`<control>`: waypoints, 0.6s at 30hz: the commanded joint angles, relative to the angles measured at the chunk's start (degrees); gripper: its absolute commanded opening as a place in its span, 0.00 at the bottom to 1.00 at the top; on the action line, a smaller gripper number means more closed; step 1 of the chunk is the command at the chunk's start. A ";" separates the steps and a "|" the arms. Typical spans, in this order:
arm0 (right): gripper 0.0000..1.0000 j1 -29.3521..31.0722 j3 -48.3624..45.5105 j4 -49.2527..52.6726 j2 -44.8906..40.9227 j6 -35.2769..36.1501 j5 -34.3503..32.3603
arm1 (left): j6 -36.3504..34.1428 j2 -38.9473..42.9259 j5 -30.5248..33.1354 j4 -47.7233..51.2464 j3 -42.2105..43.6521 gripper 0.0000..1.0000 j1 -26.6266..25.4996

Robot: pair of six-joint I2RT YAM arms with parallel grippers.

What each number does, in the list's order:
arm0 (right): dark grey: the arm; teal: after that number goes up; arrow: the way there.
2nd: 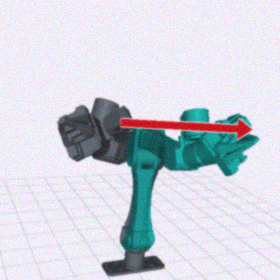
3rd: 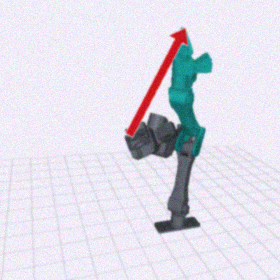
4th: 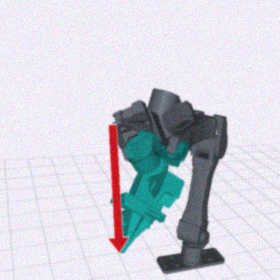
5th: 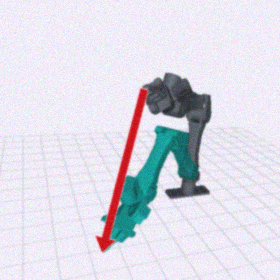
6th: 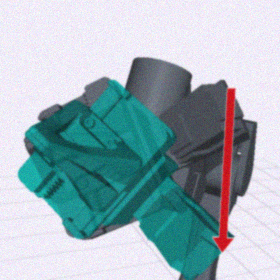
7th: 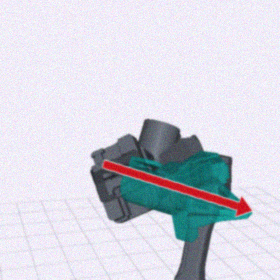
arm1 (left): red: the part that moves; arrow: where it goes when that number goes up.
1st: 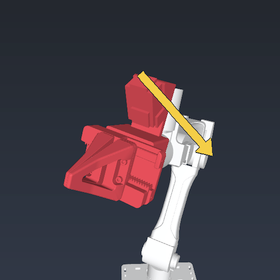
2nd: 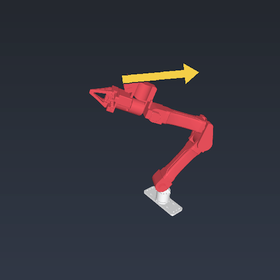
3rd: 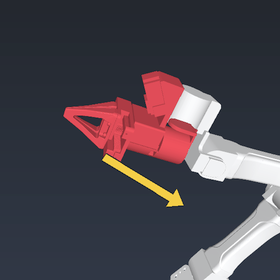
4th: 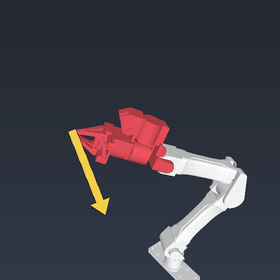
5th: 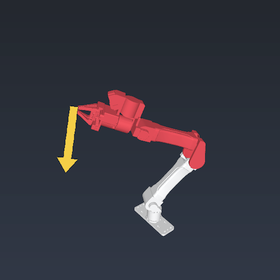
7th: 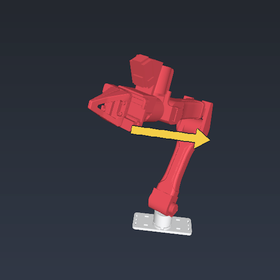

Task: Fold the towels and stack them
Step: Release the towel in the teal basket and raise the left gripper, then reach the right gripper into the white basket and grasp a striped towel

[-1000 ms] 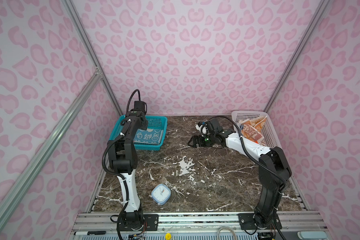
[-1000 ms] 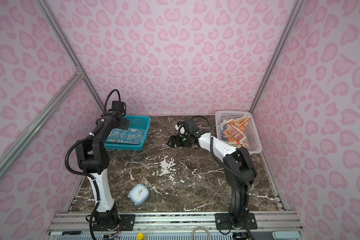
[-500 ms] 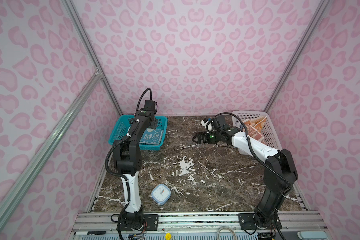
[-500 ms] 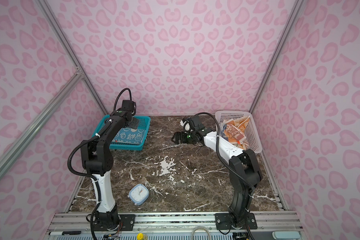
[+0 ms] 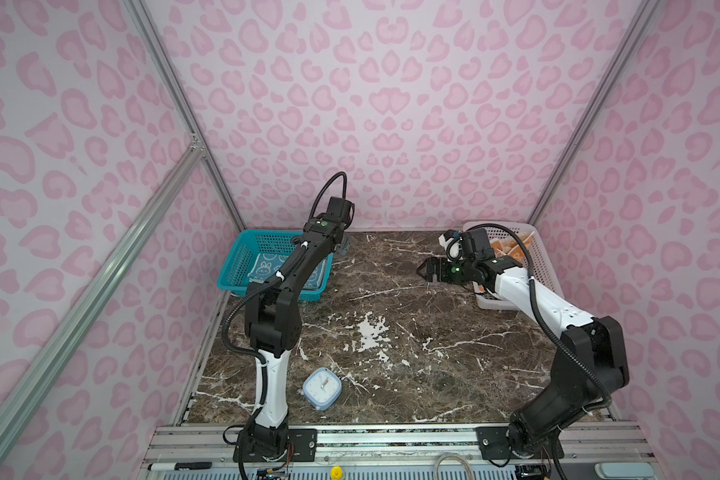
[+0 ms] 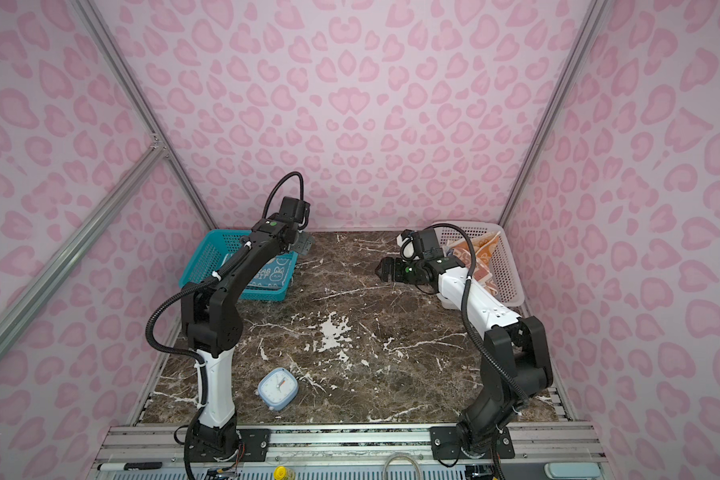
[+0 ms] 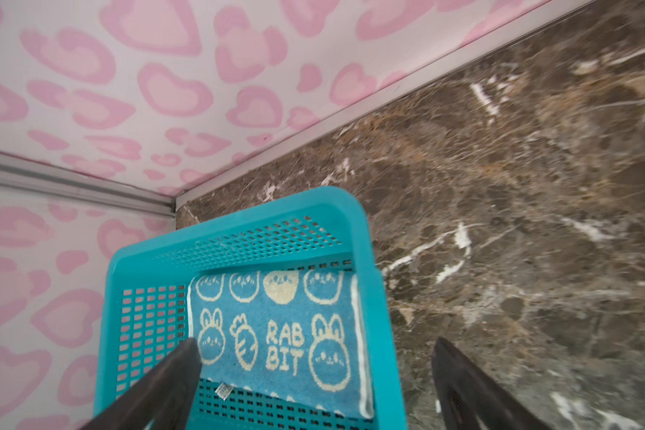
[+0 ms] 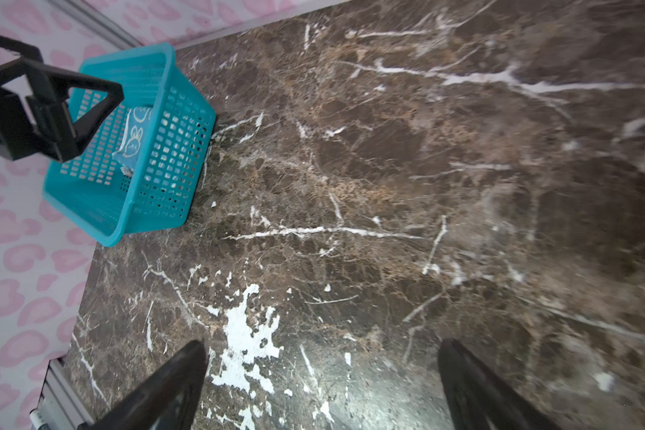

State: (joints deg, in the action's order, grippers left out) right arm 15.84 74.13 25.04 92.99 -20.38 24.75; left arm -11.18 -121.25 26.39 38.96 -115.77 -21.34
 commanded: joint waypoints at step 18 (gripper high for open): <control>0.99 -22.51 -2.99 2.44 1.51 -7.16 -17.20 | -4.47 -9.10 2.28 -3.17 -16.16 0.98 -25.75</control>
State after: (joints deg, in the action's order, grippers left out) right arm -5.85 70.65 27.57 92.29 -26.44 8.97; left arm -13.91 -128.79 27.40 38.04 -130.56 -45.28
